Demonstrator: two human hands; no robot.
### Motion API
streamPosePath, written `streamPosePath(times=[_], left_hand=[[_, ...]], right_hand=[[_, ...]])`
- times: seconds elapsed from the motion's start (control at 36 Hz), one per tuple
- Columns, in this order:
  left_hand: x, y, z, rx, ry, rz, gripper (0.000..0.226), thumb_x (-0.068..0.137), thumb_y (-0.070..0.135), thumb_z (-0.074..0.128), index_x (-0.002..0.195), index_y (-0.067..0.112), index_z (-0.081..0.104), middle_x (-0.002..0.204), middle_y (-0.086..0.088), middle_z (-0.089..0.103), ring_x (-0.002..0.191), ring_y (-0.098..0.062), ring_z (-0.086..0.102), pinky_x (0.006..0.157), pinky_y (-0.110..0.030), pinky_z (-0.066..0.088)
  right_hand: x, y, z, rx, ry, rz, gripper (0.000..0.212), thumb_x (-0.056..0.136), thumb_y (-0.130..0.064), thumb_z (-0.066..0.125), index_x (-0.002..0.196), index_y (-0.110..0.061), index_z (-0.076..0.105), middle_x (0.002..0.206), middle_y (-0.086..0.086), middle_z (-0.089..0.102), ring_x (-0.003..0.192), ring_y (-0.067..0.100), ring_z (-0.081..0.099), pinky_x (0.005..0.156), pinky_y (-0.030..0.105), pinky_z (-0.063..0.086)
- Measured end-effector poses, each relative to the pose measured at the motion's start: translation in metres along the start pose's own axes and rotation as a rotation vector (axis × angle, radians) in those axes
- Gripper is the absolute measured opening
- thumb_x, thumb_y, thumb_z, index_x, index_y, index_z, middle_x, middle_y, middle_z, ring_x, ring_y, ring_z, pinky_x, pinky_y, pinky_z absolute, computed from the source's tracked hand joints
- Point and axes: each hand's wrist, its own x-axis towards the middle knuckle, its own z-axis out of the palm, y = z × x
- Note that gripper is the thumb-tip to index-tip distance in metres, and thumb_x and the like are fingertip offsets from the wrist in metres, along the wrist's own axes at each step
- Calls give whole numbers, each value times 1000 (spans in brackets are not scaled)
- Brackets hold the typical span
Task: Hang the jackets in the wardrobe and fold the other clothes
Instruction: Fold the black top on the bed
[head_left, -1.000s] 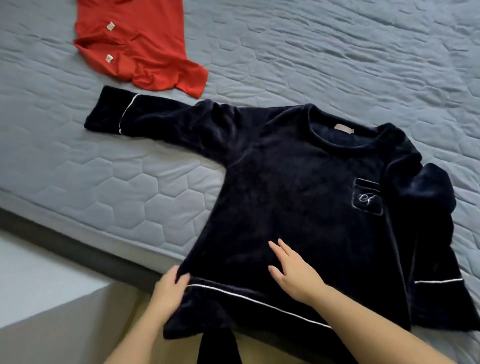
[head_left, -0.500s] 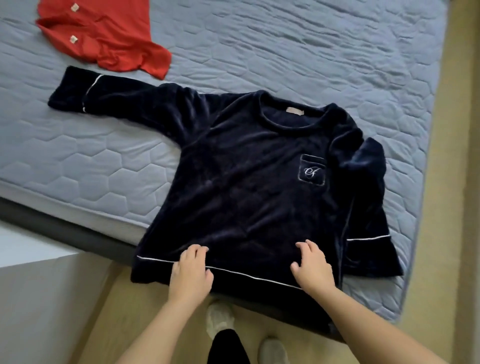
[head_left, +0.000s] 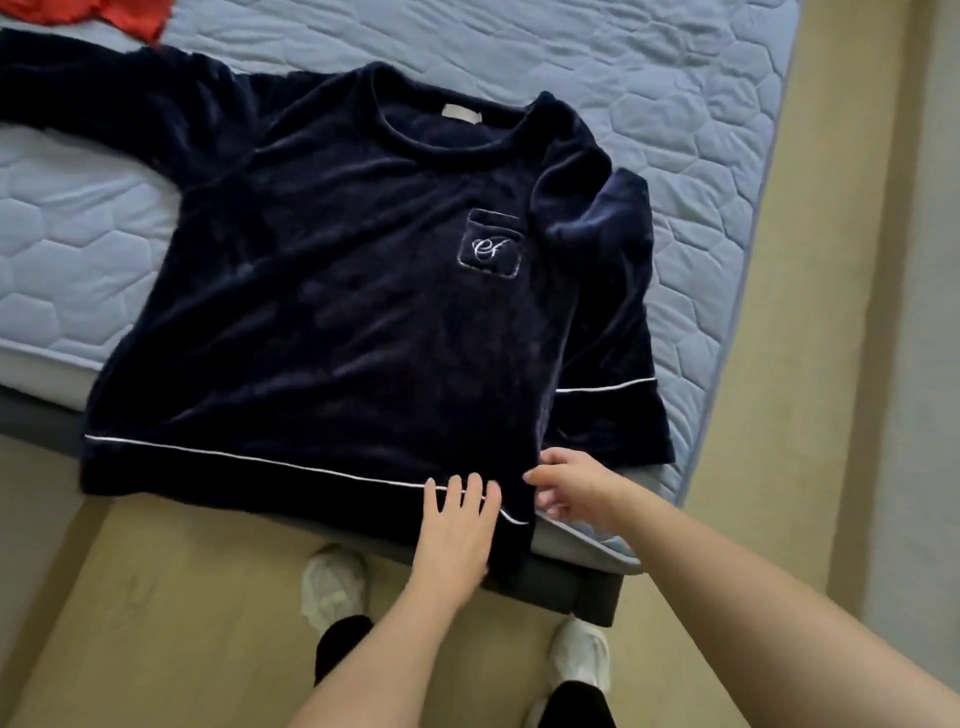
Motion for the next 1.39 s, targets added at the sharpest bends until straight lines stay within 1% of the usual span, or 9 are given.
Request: streamPosePath(times=[0.11, 0.19, 0.31, 0.53, 0.67, 0.97, 1.11, 1.25, 1.39], left_hand=[[2, 8, -11, 17, 212, 161, 59, 33, 22, 87, 88, 19, 67, 80, 1, 61, 69, -20, 59, 60, -32, 48], [-4, 3, -10, 95, 124, 278, 53, 50, 20, 78, 99, 18, 61, 93, -1, 58, 82, -22, 57, 69, -32, 45], [-7, 0, -7, 164, -82, 236, 52, 80, 20, 57, 127, 14, 37, 125, -5, 39, 113, -26, 42, 86, -37, 36], [15, 15, -67, 59, -283, 139, 39, 89, 31, 49, 124, 15, 43, 125, -6, 45, 116, -27, 48, 91, -40, 40], [37, 23, -126, 31, -281, 55, 35, 91, 26, 44, 124, 16, 45, 126, -6, 47, 116, -27, 50, 91, -40, 41], [159, 111, -272, -146, -133, -70, 37, 92, 25, 45, 127, 14, 43, 127, -8, 47, 117, -28, 50, 92, -41, 44], [235, 159, -309, -223, -97, -190, 56, 92, 24, 47, 143, 17, 26, 142, -7, 33, 123, -30, 42, 92, -42, 43], [294, 172, -315, -147, -30, -272, 70, 90, 8, 43, 151, 21, 10, 159, -6, 5, 133, -29, 31, 98, -41, 40], [347, 161, -318, 109, 91, -98, 70, 90, 4, 43, 151, 21, 14, 158, -3, 13, 143, -24, 17, 107, -41, 33]], right_hand=[[1, 1, -39, -328, 467, -317, 4, 85, -14, 61, 87, -16, 58, 81, 0, 59, 74, 16, 56, 70, 31, 47], [8, -4, -67, -471, 807, -307, 47, 83, -28, 65, 125, -17, 47, 127, 6, 51, 117, 26, 50, 99, 44, 41], [26, -22, -84, -455, 692, -156, 77, 81, -41, 68, 142, -17, 28, 144, 8, 41, 131, 31, 42, 107, 49, 33], [10, -54, -133, -402, 611, -205, 15, 83, -21, 57, 88, -8, 60, 92, 13, 63, 92, 30, 61, 74, 31, 44], [-32, -78, -211, -272, 654, -261, 13, 83, -10, 56, 79, -12, 44, 71, 2, 47, 74, 21, 48, 59, 28, 35], [-108, -155, -460, -607, 493, -150, 18, 77, -21, 79, 69, -24, 62, 68, -5, 63, 64, 10, 60, 54, 23, 42], [-98, -166, -555, -675, 345, 119, 7, 83, -14, 71, 88, -12, 66, 76, 2, 62, 69, 13, 58, 52, 20, 43], [-59, -145, -593, -53, 314, 8, 17, 90, -5, 52, 101, -7, 64, 84, 5, 67, 82, 17, 62, 71, 27, 50], [-14, -128, -582, 400, 423, -73, 19, 89, -5, 48, 100, -9, 63, 78, 7, 70, 67, 18, 67, 52, 27, 52]])
